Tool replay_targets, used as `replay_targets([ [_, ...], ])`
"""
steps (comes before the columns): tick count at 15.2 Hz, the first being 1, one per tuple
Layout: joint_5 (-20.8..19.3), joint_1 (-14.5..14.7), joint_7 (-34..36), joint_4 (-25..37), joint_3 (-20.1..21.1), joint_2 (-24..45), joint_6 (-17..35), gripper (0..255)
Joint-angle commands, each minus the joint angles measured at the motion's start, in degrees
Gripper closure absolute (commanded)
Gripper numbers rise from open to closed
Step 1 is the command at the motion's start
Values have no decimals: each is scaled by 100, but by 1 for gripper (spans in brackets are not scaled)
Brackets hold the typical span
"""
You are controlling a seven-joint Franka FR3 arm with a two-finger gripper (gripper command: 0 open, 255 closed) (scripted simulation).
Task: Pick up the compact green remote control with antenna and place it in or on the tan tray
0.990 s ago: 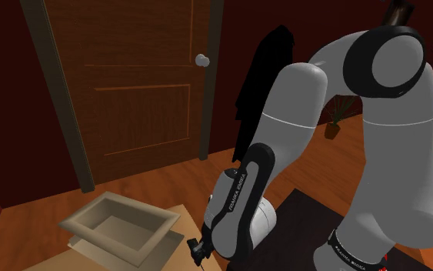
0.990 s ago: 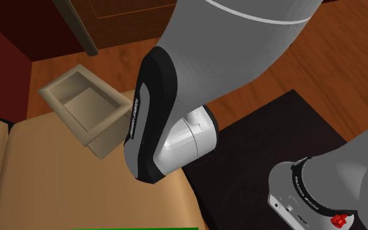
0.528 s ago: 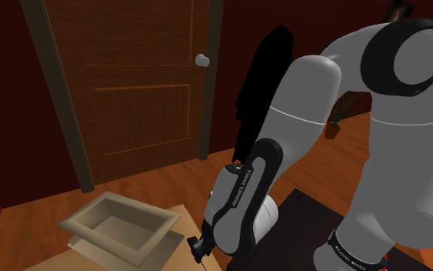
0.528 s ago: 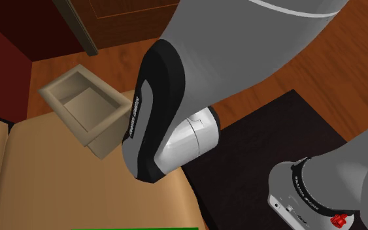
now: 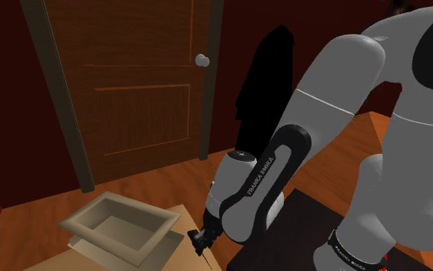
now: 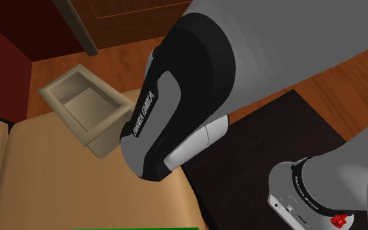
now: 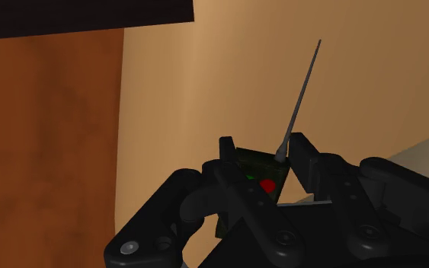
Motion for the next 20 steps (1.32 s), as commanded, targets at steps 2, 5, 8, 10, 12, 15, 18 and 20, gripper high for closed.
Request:
replay_targets([
  [2, -268, 140, 284, -76, -182, -332, -269, 255],
  [5, -548, 200, 560, -145, -296, -674, -550, 255],
  [8, -792, 206, 798, -192, -356, -1005, -836, 255],
  [10, -928, 188, 931, -211, -370, -1219, -1031, 255],
  [12, -1043, 165, 1045, -221, -377, -1427, -1230, 255],
  [15, -1184, 124, 1187, -220, -379, -1730, -1533, 255],
  [18, -1297, 85, 1303, -200, -380, -2018, -1840, 255],
  [20, -1361, 62, 1371, -178, -383, -2202, -2045, 255],
])
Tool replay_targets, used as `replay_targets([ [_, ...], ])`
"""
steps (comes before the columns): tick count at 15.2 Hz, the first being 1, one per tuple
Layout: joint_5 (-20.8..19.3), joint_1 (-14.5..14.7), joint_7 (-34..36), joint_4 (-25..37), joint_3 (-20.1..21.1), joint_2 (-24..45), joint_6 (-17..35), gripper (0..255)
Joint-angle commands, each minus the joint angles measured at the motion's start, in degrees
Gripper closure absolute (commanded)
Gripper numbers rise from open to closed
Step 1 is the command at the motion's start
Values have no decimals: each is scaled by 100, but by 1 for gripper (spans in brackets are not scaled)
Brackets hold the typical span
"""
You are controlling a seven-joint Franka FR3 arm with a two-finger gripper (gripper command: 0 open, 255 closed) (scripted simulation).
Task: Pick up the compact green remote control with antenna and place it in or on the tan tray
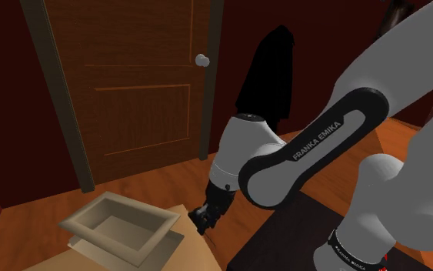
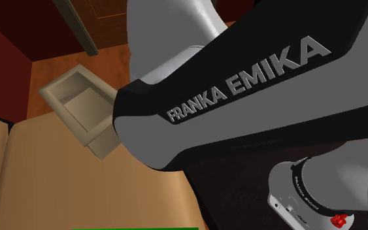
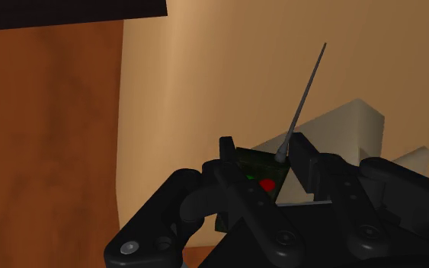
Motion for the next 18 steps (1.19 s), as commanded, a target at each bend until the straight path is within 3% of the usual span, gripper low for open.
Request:
replay_targets([
  [1, -71, -33, 58, 28, -13, -195, -227, 255],
  [4, -138, -59, 128, 69, -21, -406, -478, 255],
  [11, -1006, -354, 690, 1717, 59, 1053, -633, 255],
  [18, -1786, -277, 1234, 3567, -82, 2415, -1125, 255],
])
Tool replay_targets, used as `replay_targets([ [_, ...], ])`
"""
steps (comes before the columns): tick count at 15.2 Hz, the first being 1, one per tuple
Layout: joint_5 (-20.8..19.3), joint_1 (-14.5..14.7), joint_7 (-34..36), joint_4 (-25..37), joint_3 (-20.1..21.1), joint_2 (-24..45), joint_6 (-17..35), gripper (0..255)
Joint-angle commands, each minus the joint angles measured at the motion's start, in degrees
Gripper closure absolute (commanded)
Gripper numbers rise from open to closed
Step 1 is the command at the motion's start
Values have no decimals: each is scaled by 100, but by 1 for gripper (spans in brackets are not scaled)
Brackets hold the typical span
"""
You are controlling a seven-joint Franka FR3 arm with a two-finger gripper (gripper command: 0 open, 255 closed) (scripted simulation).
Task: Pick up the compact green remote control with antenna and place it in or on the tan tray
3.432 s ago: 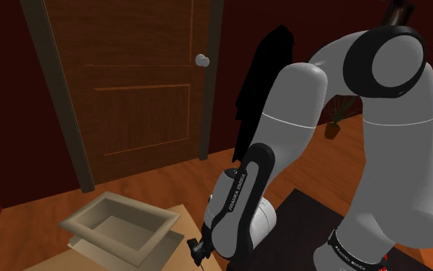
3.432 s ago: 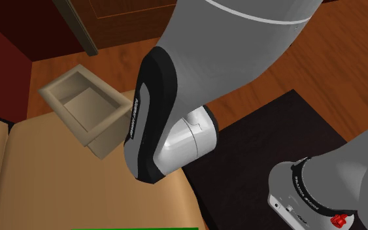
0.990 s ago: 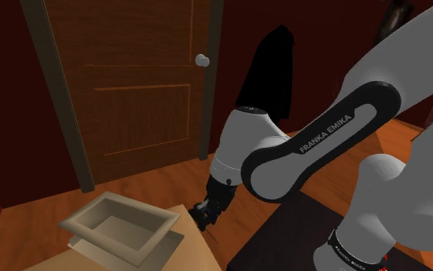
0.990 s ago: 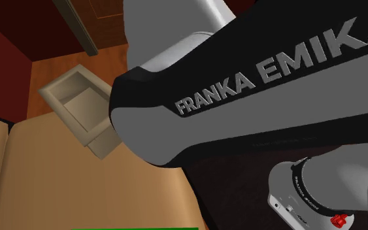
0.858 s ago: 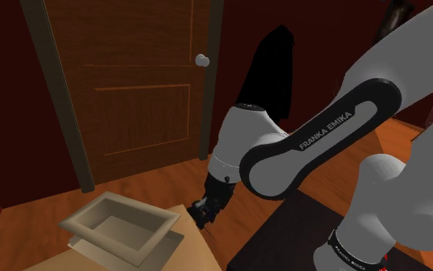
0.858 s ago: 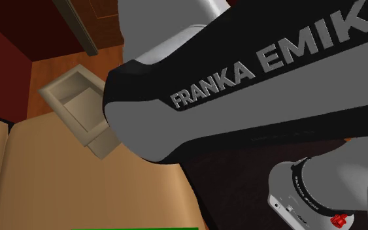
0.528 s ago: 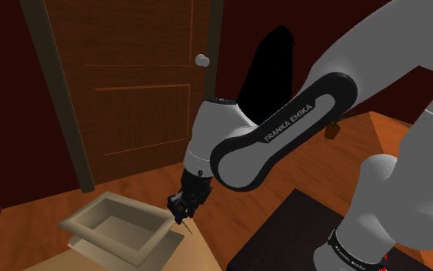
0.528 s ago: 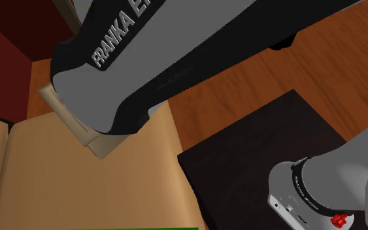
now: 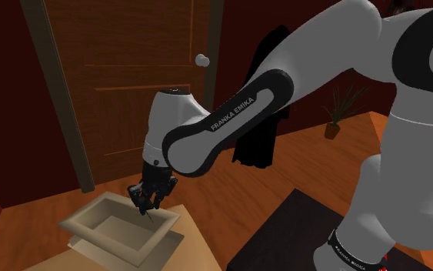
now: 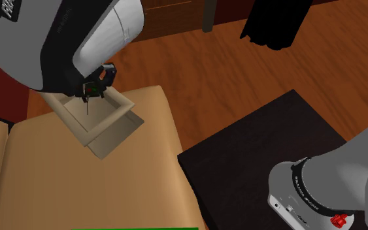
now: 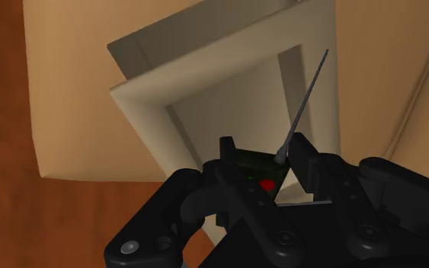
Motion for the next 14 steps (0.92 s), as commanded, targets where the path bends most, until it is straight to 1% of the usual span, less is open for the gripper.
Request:
replay_targets([
  [1, -186, 44, 118, 583, -61, 384, -203, 255],
  [5, -468, 191, 309, 1820, -177, 1181, -647, 255],
  [6, -547, 245, 359, 2278, -213, 1465, -822, 255],
  [14, -596, 286, 337, 2167, -258, 1827, -355, 255],
])
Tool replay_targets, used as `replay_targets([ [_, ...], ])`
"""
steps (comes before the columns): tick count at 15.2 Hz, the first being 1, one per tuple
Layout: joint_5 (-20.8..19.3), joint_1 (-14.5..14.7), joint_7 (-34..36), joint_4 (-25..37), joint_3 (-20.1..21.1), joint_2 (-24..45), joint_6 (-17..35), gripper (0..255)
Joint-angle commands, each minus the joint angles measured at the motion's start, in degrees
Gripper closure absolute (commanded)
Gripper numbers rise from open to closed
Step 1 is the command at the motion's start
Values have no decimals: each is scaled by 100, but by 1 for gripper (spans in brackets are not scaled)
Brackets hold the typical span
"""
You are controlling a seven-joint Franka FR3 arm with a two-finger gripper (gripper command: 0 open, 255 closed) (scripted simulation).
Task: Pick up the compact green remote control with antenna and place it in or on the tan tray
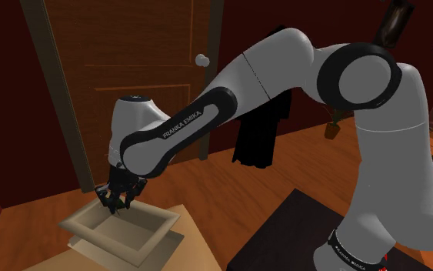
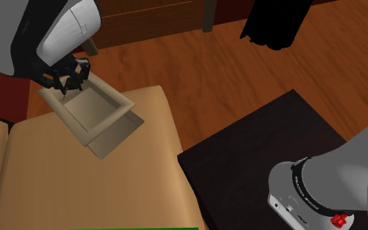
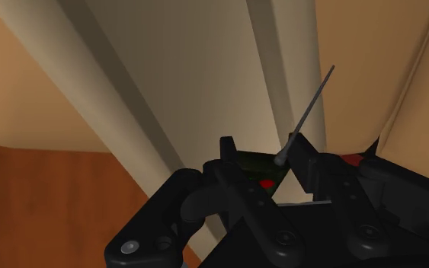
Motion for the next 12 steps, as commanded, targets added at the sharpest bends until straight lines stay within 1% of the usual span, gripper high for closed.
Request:
replay_targets([
  [1, -16, 17, 5, -21, -11, 95, 118, 255],
  [7, -58, 51, -9, -43, -49, 404, 445, 255],
  [12, -61, 54, -10, -43, -52, 427, 468, 255],
])
